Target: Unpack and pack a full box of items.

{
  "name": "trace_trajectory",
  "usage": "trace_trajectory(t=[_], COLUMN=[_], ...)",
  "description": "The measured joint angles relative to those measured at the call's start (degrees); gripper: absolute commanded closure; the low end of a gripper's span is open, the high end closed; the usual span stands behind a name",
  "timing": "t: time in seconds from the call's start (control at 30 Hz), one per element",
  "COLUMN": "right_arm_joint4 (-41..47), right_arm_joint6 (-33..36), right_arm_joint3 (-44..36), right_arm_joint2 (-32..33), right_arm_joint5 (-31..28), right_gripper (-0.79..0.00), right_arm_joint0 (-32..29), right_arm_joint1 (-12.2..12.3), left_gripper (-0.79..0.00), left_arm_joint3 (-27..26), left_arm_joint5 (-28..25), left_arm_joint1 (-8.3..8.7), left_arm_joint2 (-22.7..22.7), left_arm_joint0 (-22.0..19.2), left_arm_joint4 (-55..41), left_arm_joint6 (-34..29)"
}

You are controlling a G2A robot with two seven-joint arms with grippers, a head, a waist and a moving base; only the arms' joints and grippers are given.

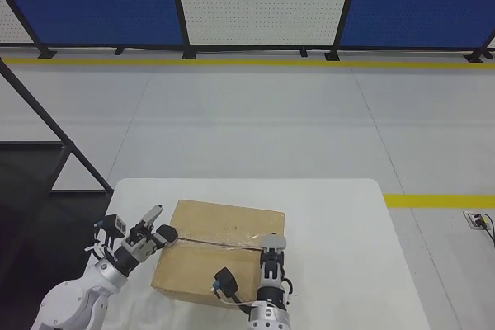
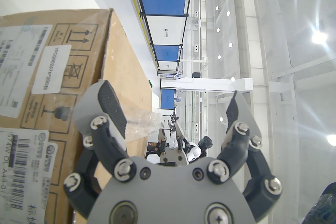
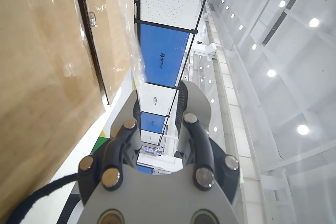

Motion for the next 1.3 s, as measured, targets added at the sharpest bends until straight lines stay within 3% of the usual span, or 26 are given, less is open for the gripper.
trace_trajectory(t=[0.2,0.3,0.37,0.77,1.13,1.2,1.27,1.3], right_arm_joint4=[0.0,0.0,0.0,0.0,0.0,0.0,0.0,0.0], right_arm_joint6=[1.17,1.88,2.22,1.79,1.48,1.49,1.41,1.36], right_arm_joint3=[-0.64,-0.76,-0.8,-1.38,-1.53,-1.55,-1.49,-1.46], right_arm_joint2=[-0.34,-0.52,-0.74,-1.58,-1.7,-1.74,-1.83,-1.86], right_arm_joint5=[-0.36,-0.9,-1.33,-1.24,-1.16,-1.34,-1.74,-1.95], right_gripper=[-0.449,-0.585,-0.613,-0.566,-0.597,-0.625,-0.72,-0.73], right_arm_joint0=[-0.19,-0.03,0.17,0.69,0.94,1.01,1.16,1.23], right_arm_joint1=[0.82,1.19,1.43,2.18,2.33,2.36,2.41,2.43], left_gripper=[-0.785,-0.785,-0.785,-0.785,-0.785,-0.785,-0.785,-0.785], left_arm_joint3=[0.25,0.4,0.52,-0.58,2.05,2.38,2.55,2.61], left_arm_joint5=[0.02,0.02,0.1,0.67,1.13,1.12,1.09,1.08], left_arm_joint1=[0.03,0.05,0.06,0.08,-0.05,-0.06,-0.07,-0.06], left_arm_joint2=[0.28,0.38,0.47,1.28,3.55,3.78,3.91,3.94], left_arm_joint0=[-0.55,-0.75,-0.89,-1.25,-3.22,-3.49,-3.66,-3.71], left_arm_joint4=[0.09,0.15,0.16,-1.41,0.34,0.39,0.44,0.44], left_arm_joint6=[-0.07,-0.01,0.03,-1.72,-0.92,-0.9,-0.94,-0.97])
